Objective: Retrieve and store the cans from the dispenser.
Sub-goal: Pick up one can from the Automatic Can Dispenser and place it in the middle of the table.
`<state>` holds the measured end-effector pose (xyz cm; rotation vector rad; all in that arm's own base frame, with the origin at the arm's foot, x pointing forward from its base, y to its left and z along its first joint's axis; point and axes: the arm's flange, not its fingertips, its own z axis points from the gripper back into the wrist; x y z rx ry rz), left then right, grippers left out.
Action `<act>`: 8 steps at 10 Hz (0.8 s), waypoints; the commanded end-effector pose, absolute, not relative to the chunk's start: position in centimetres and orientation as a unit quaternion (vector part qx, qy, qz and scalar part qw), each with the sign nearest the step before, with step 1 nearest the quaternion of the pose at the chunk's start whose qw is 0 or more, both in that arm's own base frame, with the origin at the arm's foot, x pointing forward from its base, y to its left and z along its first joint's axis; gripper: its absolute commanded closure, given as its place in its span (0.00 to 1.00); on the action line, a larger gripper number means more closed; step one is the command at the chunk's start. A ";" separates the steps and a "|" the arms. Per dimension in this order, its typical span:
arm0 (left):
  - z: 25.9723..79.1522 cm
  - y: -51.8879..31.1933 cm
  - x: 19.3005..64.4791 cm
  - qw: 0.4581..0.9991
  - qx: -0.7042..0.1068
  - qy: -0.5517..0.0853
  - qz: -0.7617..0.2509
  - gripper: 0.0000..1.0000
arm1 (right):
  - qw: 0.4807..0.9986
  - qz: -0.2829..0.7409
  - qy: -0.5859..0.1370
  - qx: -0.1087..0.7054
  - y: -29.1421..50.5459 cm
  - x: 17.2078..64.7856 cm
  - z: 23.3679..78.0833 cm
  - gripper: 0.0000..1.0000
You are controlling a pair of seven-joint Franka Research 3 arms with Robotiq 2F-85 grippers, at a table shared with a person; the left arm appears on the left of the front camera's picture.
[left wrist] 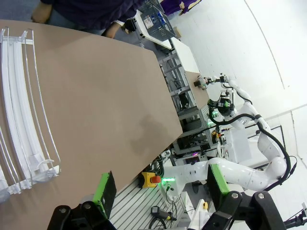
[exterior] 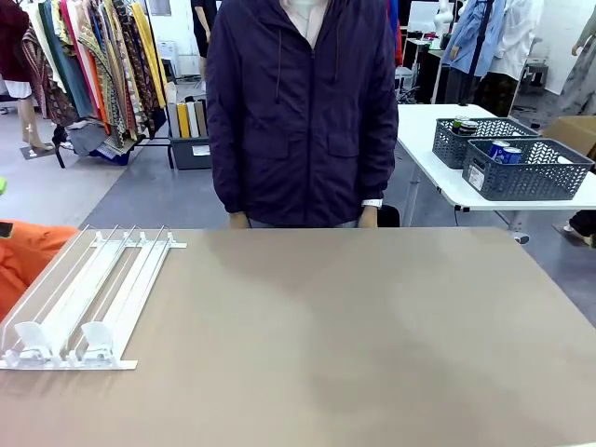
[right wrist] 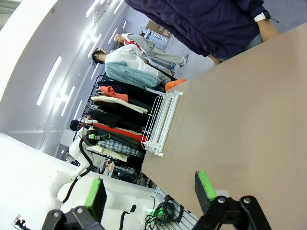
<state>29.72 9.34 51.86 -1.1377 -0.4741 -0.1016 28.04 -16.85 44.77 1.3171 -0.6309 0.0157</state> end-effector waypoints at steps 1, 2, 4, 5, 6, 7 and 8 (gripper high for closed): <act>51.7 9.2 29.9 0.808 -0.540 -0.231 -0.054 0.00 | 0.736 0.004 -0.299 0.607 -16.7 28.4 45.1 0.00; 51.7 9.2 29.9 0.808 -0.540 -0.231 -0.054 0.00 | 0.736 0.004 -0.299 0.607 -16.7 28.4 45.1 0.00; 51.7 9.2 29.9 0.808 -0.540 -0.231 -0.054 0.00 | 0.736 0.004 -0.299 0.607 -16.7 28.4 45.1 0.00; 51.7 9.2 29.9 0.808 -0.540 -0.231 -0.054 0.00 | 0.736 0.004 -0.299 0.607 -16.7 28.4 45.1 0.00; 51.7 9.2 29.9 0.808 -0.540 -0.231 -0.054 0.00 | 0.736 0.004 -0.299 0.607 -16.7 28.4 45.1 0.00; 51.7 9.2 29.9 0.808 -0.540 -0.231 -0.054 0.00 | 0.736 0.004 -0.299 0.607 -16.7 28.4 45.1 0.00; 51.7 9.2 29.9 0.808 -0.540 -0.231 -0.054 0.00 | 0.736 0.004 -0.299 0.607 -16.7 28.4 45.1 0.00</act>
